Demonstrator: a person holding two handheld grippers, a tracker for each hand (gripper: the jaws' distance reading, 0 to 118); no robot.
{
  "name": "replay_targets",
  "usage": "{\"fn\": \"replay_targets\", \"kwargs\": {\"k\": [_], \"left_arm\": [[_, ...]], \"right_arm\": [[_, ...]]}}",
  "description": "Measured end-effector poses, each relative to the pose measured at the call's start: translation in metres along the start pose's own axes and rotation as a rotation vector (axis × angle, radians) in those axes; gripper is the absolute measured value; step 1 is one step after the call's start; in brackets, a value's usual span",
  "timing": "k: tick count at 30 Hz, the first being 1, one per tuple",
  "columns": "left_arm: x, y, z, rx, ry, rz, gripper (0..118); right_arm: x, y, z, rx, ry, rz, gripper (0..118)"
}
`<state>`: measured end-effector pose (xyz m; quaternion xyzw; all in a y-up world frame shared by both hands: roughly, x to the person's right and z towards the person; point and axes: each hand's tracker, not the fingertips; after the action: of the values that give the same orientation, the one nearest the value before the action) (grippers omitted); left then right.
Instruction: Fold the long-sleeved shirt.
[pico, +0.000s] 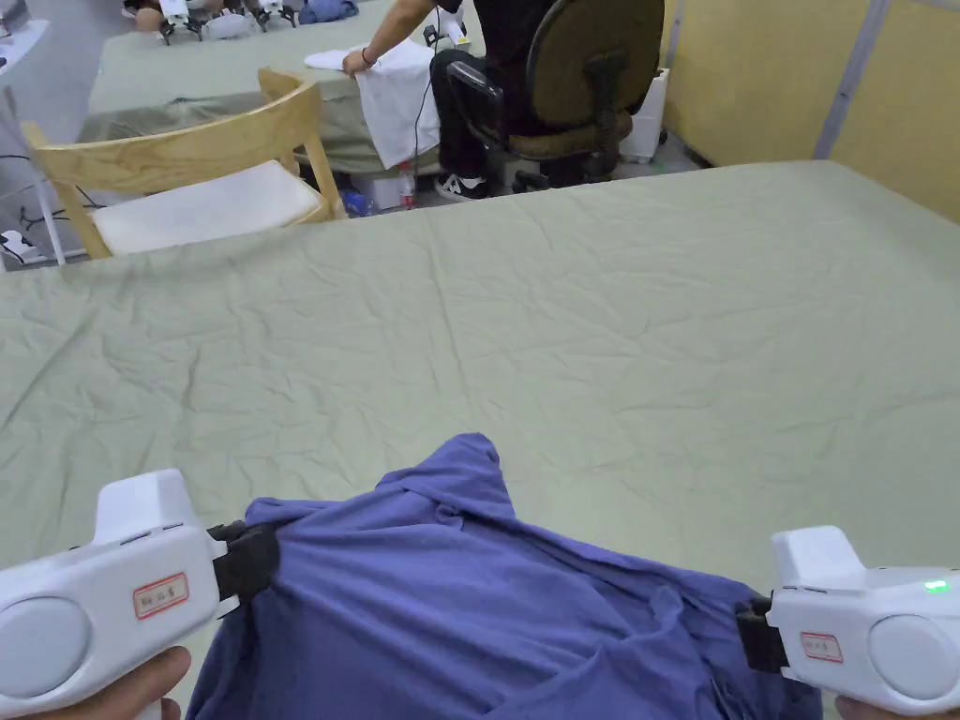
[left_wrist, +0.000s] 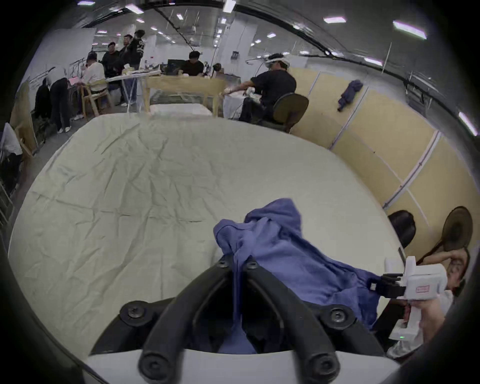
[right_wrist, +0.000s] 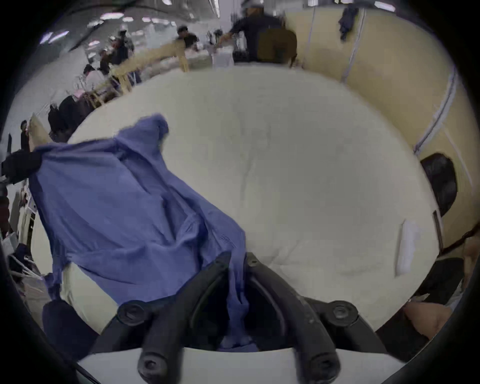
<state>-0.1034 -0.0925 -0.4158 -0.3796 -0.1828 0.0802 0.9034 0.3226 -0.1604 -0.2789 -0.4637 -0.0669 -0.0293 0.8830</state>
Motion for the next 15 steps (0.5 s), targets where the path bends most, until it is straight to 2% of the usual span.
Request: {"fn": "replay_targets", "kwargs": {"k": [3, 9, 14, 15], "left_arm": [[0.006, -0.002, 0.045, 0.047, -0.016, -0.007, 3], [0.006, 0.023, 0.143, 0.251, -0.017, 0.040, 3], [0.018, 0.053, 0.213, 0.397, -0.012, 0.009, 3], [0.021, 0.061, 0.225, 0.426, -0.010, 0.008, 3]], "right_arm": [[-0.004, -0.004, 0.062, 0.164, 0.060, -0.032, 10], [-0.004, 0.004, 0.176, 0.435, 0.104, -0.037, 10], [-0.001, 0.024, 0.232, 0.631, 0.133, -0.043, 10], [-0.014, 0.038, 0.260, 0.670, 0.150, -0.047, 10]]}}
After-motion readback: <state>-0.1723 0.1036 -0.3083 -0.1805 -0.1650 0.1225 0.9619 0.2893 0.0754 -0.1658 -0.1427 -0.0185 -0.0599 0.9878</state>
